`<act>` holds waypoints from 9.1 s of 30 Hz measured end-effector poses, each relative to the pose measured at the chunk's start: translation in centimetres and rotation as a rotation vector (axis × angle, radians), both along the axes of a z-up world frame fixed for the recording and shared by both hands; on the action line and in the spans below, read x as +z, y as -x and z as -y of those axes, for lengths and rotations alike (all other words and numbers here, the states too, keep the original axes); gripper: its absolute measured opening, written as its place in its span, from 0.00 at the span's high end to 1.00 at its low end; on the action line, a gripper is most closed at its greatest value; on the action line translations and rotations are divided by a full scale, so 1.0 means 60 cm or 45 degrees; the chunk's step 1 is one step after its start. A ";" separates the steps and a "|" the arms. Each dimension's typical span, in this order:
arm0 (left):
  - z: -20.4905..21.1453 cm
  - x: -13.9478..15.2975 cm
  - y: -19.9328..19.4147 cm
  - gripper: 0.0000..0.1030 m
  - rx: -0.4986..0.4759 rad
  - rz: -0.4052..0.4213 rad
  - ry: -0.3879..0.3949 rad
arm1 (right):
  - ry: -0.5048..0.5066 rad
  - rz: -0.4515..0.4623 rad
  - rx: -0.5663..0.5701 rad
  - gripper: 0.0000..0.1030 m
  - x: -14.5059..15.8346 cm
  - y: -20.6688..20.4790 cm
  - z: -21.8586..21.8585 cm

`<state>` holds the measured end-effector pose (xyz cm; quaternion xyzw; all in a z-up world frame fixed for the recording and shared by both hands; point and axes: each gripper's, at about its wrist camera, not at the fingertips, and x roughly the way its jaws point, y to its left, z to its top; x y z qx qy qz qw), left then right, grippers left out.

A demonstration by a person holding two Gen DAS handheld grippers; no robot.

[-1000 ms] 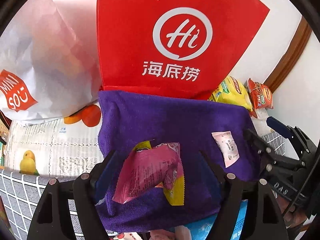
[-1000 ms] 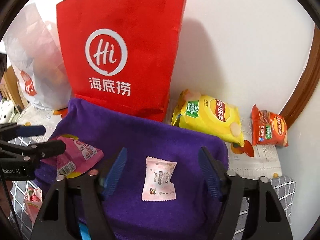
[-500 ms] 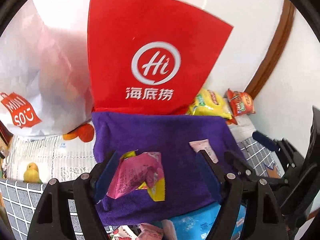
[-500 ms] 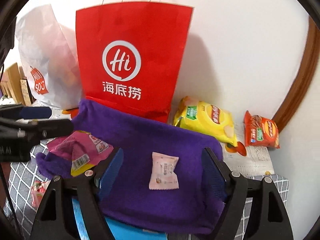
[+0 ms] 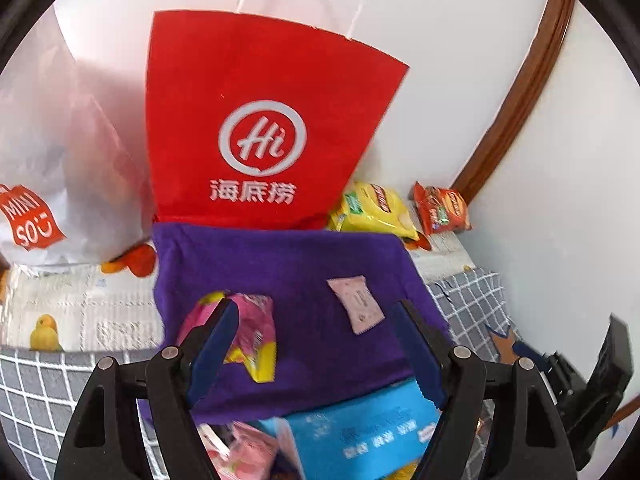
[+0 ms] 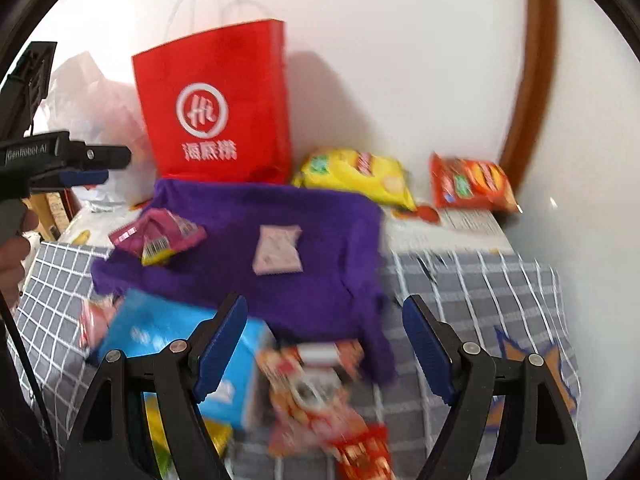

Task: Organize snacks
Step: 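Withdraw both open tools back toward the remaining snacks, then grasp the red packet with the right tool while the left tool grasps the white-red packet, then carry both held packets up toward the purple towel, then open the right tool over the towel while the left tool lowers its packet, then withdraw both open tools back toward the snacks on the bed cover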

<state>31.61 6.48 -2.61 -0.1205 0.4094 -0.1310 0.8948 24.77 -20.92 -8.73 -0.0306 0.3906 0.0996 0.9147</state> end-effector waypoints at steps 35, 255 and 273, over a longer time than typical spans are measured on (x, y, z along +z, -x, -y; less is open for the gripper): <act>-0.089 -0.102 0.193 0.26 0.153 -0.128 -0.226 | 0.005 -0.126 -0.065 0.60 -0.149 0.118 0.056; 0.021 0.035 0.070 0.54 -0.121 0.105 -0.038 | -0.081 -0.181 0.003 0.35 -0.083 0.015 0.022; -0.053 -0.012 0.206 0.53 -0.014 0.029 -0.131 | -0.017 -0.199 0.112 0.35 -0.136 0.016 -0.003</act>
